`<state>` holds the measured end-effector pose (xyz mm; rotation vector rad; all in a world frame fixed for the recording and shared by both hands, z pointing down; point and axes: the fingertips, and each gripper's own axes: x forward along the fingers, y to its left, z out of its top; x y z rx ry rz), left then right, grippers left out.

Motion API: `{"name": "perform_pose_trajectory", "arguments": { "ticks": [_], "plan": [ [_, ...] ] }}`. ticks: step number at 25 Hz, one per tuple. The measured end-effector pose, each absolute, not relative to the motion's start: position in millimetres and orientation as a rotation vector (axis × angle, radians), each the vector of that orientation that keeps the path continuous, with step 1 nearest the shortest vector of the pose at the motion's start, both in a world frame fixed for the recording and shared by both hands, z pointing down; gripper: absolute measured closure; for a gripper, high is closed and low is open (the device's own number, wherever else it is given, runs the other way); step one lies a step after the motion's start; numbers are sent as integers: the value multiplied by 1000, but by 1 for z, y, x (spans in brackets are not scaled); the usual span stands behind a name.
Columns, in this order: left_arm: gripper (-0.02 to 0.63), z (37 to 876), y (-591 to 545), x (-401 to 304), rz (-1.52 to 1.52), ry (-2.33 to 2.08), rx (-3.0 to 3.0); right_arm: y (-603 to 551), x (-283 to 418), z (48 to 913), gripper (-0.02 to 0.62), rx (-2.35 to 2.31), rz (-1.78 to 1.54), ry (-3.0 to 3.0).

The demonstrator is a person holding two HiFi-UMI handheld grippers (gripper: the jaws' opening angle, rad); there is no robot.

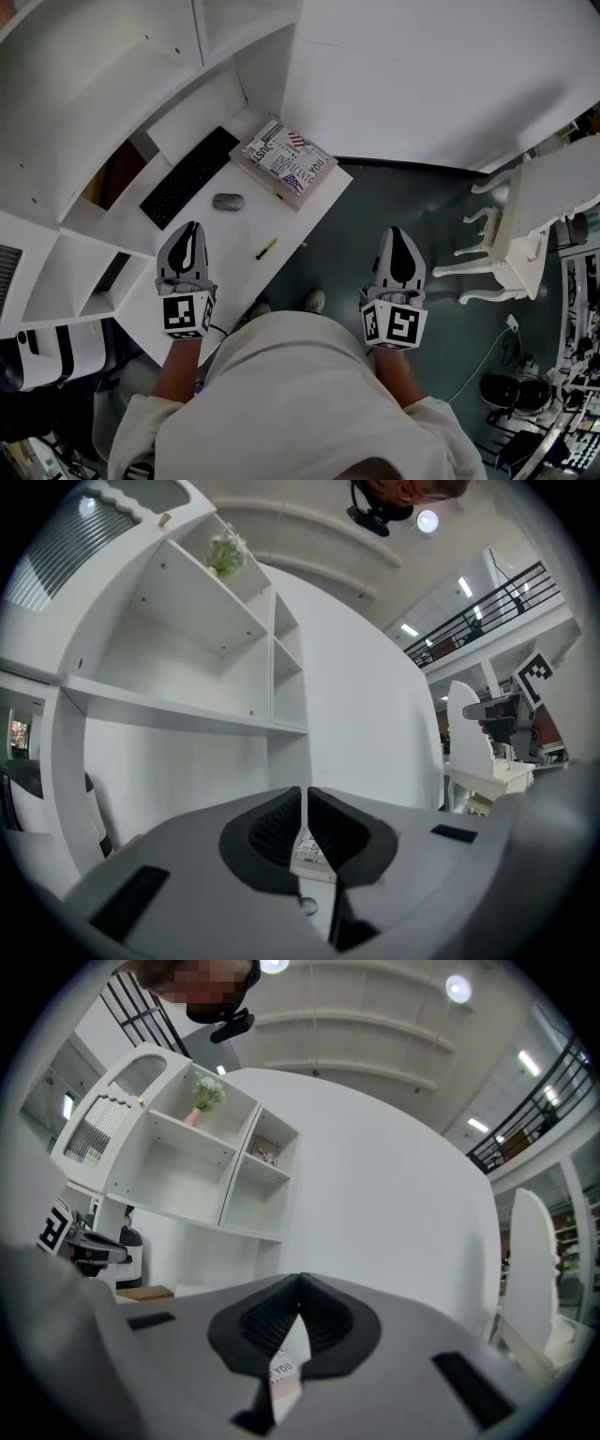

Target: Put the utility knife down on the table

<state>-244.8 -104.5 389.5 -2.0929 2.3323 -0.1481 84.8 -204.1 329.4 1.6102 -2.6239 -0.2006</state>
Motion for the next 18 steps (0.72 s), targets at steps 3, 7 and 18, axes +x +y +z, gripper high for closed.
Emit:
{"name": "perform_pose_trajectory", "arguments": {
  "ticks": [3, 7, 18],
  "plan": [
    [584, 381, -101, -247, -127, 2326, -2077, -204, 83, 329, 591, 1608, -204, -2625],
    [597, 371, -96, -251, -98, 2321, -2052, -205, 83, 329, 591, 1614, -209, -2627],
    [606, 363, -96, -256, -77, 2305, -2034, -209, 76, 326, 592, 1616, -223, -2635]
  ]
}}
